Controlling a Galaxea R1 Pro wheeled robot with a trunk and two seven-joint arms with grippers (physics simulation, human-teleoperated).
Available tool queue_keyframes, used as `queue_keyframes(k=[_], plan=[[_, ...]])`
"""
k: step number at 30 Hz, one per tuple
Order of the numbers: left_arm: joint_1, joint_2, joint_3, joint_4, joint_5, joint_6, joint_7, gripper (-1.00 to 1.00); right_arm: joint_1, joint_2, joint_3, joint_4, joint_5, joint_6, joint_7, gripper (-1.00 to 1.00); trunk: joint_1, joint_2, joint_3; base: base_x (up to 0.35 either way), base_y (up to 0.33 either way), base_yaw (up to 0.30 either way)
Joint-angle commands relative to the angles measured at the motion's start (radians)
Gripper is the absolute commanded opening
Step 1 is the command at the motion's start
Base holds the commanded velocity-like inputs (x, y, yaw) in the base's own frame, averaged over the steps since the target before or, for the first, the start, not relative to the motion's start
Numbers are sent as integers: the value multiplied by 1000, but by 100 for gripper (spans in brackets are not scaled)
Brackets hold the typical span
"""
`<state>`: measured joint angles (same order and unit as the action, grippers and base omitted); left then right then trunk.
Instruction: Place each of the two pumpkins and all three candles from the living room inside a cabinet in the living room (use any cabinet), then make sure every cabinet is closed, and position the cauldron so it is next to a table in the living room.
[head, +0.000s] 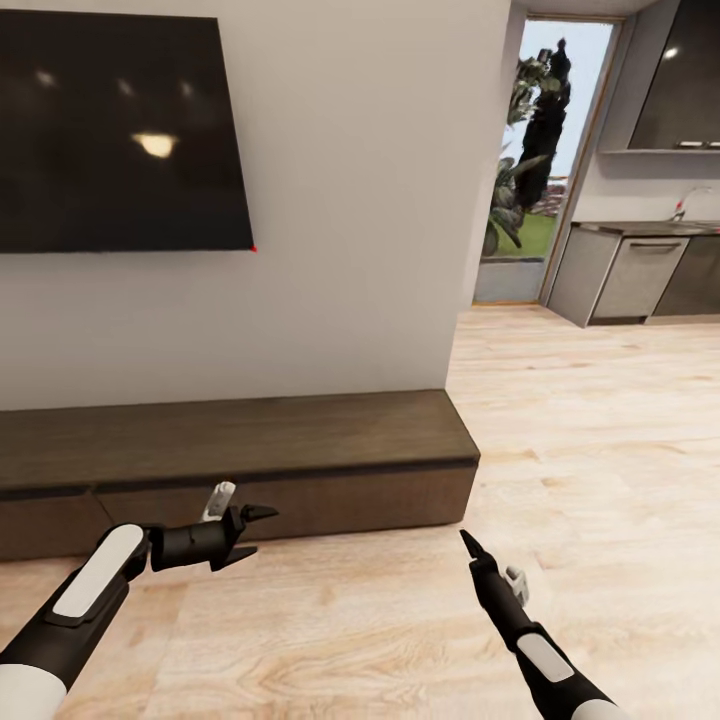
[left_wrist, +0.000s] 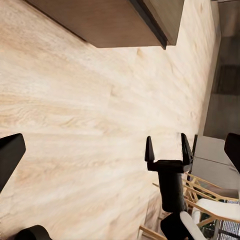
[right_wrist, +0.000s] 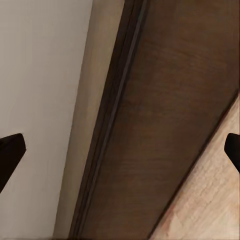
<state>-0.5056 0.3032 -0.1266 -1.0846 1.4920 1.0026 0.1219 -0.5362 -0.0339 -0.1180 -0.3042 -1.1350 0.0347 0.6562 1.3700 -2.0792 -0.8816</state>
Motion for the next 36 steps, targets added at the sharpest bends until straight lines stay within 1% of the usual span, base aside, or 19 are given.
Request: queue_keyframes(k=[1, 4, 6, 10, 12, 14, 17, 18, 20, 21, 23, 24, 25, 28, 30, 31, 32, 33, 36], plan=[[-1, 1, -2, -3, 11, 1, 10, 100, -1, 0, 0, 1, -10, 12, 41, 100, 4, -8, -4, 0, 0, 0], [-1, -1, -4, -7, 11, 1, 10, 100, -1, 0, 0, 3, -12, 54, 109, 100, 15, -29, -14, 0, 0, 0], [-1, -2, -10, -9, 11, 1, 10, 100, -1, 0, 0, 3, -12, 75, 135, 100, 23, -43, -20, 0, 0, 0], [-1, -3, -35, -12, 13, 1, 10, 100, -1, 0, 0, 0, -12, 90, 154, 100, 38, -71, -32, 0, 0, 0], [-1, -3, -41, -21, 16, 1, 10, 100, -1, 1, 0, -1, -12, 92, 157, 100, 46, -85, -39, 0, 0, 0], [3, -1, -44, -36, 33, 1, 10, 100, -1, 1, 0, -3, -12, 93, 162, 100, 54, -99, -45, 0, 0, 0], [22, 2, -47, -65, 84, 1, 10, 100, -1, 0, -1, 0, -13, 95, 185, 100, 65, -120, -54, 0, 0, 0], [25, 2, -47, -72, 94, 1, 10, 100, -1, 0, -1, 0, -13, 95, 187, 100, 69, -127, -57, 0, 0, 0], [45, 9, -48, -103, 129, 1, 10, 100, -1, 0, -2, 1, -13, 96, 194, 100, 77, -141, -64, 0, 0, 0], [50, 12, -49, -113, 137, 1, 10, 100, -1, 0, -2, 1, -13, 95, 195, 100, 80, -148, -67, 0, 0, 0], [68, 21, -52, -162, 171, 1, 10, 100, -1, 1, -1, 1, -12, 89, 196, 100, 88, -162, -73, 0, 0, 0], [81, 23, -61, -193, 193, 1, 10, 100, -1, 1, -1, 1, -11, 86, 194, 100, 92, -169, -76, 0, 0, 0], [93, 25, -77, -223, 217, 1, 11, 100, -1, 1, -1, 1, -9, 84, 192, 100, 96, -176, -79, 0, 0, 0], [111, 27, -166, -293, 308, 0, 12, 100, -1, 2, -1, -1, -11, 81, 191, 100, 107, -197, -89, 0, 0, 0], [115, 28, -208, -310, 362, 0, 13, 100, -1, 2, -2, -2, -12, 80, 191, 100, 115, -211, -95, 0, 0, 0], [115, 28, -219, -314, 381, -1, 13, 100, -1, 1, -3, -2, -12, 79, 193, 100, 119, -218, -98, 0, 0, 0], [115, 29, -222, -316, 388, -1, 14, 100, -1, 1, -4, -2, -12, 80, 194, 100, 123, -225, -101, 0, 0, 0], [116, 37, -228, -318, 402, -1, 14, 100, -1, 1, -5, -4, -13, 81, 198, 100, 126, -232, -104, 0, 0, 0], [117, 70, -228, -321, 429, -1, 13, 100, -1, 0, -7, -7, -14, 83, 222, 100, 138, -253, -114, 0, 0, 0]])
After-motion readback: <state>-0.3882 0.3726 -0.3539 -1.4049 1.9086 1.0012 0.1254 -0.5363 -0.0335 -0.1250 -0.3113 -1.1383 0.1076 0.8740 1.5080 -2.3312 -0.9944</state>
